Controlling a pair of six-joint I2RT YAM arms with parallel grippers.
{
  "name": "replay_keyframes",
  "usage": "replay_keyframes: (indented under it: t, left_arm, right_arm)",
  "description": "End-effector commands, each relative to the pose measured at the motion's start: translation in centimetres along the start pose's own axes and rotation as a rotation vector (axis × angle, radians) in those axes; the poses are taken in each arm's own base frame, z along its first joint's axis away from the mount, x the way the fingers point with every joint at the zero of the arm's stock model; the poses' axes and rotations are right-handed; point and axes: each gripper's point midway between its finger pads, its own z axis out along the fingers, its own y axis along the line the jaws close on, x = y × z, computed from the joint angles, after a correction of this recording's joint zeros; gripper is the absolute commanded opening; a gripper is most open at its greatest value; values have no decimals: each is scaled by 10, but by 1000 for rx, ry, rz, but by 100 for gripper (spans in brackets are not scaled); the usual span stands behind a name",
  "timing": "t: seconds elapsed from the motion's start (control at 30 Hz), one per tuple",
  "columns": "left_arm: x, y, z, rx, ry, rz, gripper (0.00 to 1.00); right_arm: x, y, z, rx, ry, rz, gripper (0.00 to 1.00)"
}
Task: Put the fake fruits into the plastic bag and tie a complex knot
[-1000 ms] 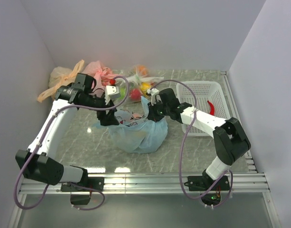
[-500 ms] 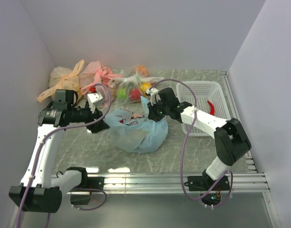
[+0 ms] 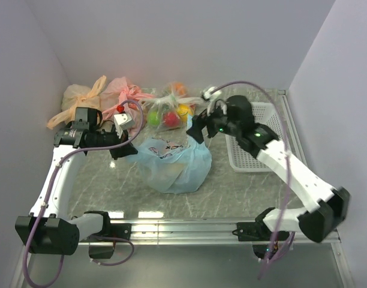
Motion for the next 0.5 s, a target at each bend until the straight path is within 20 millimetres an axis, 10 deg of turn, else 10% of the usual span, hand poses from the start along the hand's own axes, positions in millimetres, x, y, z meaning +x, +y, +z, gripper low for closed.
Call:
replay_keyframes:
  t: [0.0,0.2,0.47]
  left_arm:
    - [-13,-10,-6,39,-41,69,0]
    - [-15,-10,-4,60,-43,92,0]
    - [-22,-13,-4,115,-46,106,0]
  right_arm:
    - [-83,28,-53,-82,-254,-86,94]
    - [-110,104,-18,-412,-309,-188,96]
    - [-78,157,47,-622,-330,-311,98]
